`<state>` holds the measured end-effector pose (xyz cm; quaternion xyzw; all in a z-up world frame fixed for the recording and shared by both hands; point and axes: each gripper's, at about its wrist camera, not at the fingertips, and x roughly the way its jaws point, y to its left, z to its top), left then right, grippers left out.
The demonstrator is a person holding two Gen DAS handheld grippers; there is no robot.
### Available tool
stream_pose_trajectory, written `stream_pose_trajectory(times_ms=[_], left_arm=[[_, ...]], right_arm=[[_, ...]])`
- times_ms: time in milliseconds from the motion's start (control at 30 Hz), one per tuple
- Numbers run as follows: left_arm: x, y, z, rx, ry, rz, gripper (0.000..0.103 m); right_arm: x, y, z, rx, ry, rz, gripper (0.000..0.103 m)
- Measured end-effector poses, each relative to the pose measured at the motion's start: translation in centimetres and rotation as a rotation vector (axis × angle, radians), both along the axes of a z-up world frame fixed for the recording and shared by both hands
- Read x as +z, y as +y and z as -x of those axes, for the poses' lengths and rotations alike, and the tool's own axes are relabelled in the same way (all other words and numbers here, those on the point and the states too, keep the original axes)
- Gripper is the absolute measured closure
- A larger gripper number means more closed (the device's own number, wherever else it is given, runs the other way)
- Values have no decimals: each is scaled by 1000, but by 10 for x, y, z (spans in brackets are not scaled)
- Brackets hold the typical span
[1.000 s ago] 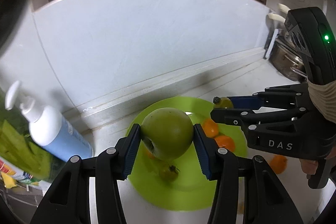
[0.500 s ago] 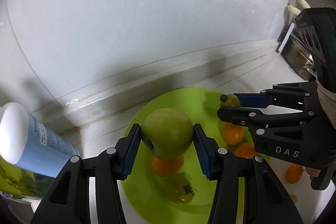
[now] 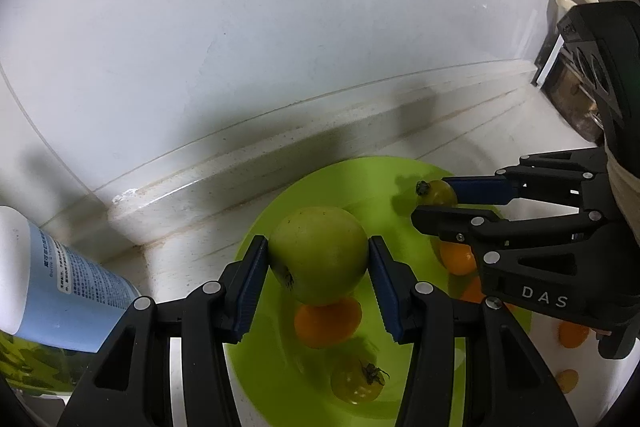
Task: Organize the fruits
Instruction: 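Lift and carry the green apple and green tomato in both tools over the green plate, then lower both fruits onto the green plate and open both tools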
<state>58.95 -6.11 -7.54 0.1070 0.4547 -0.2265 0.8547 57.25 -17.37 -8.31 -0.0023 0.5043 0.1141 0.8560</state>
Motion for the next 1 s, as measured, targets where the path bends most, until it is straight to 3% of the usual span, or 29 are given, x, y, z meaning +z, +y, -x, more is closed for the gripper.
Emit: stream_pose_trajectory(times_ms=[433,500,833,1000], left_arm=[[-3,-1,-4,5,8,6,52],[1,-2,-1,6,-12,4,52],[27,14,22,61,-67,7,51],[51,25,54,83,-120,31,42]], right_arm=[[-12,5,-5,-2,1,9,71],[-11,5,-3,10,0,7,66],[5,1,23,-12,-55,20,62],[29,3,56,-27,-129,14,53]])
